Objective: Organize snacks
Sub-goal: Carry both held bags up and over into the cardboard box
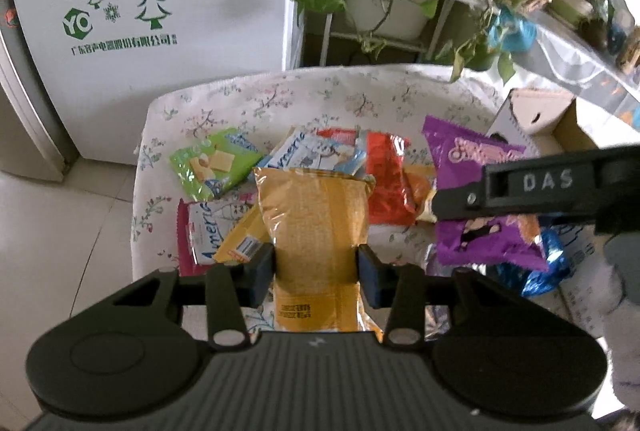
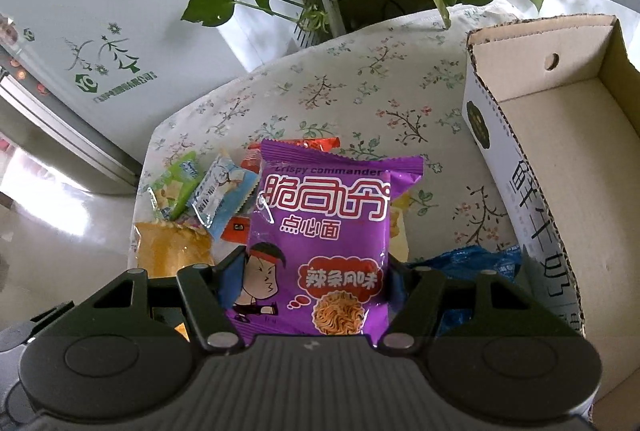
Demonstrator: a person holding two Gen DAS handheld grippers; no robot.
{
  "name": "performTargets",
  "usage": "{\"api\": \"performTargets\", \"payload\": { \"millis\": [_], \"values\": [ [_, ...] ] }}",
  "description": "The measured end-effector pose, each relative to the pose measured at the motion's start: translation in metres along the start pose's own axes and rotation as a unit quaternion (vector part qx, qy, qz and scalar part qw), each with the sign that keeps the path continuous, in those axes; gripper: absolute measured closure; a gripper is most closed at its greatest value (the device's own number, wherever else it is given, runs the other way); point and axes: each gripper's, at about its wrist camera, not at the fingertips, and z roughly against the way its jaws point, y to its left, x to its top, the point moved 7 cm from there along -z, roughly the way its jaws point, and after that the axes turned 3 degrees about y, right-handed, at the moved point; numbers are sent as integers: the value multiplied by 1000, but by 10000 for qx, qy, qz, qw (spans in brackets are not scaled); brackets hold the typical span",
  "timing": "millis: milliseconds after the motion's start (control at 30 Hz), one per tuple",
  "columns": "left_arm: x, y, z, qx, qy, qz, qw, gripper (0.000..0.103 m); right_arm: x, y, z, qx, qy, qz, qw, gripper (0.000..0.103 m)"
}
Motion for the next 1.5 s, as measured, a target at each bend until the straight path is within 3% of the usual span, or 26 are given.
{"api": "performTargets", "payload": {
  "millis": [467, 767, 1267, 1500],
  "values": [
    [19, -11, 23, -67, -350, 192, 9992, 60, 1, -7, 25, 37, -251, 83, 9996, 30],
    [31, -39, 33, -344, -533, 149, 9979, 60, 4, -19, 49, -22, -491, 113, 9987, 30],
    [41, -106, 44, -984, -685, -47, 9928, 62, 14, -81, 96, -271, -974, -296, 9944, 30],
    [41, -140, 37, -1198, -558, -146, 9911, 62, 13, -115, 115, -329, -1125, -681, 9908, 30]
  ]
}}
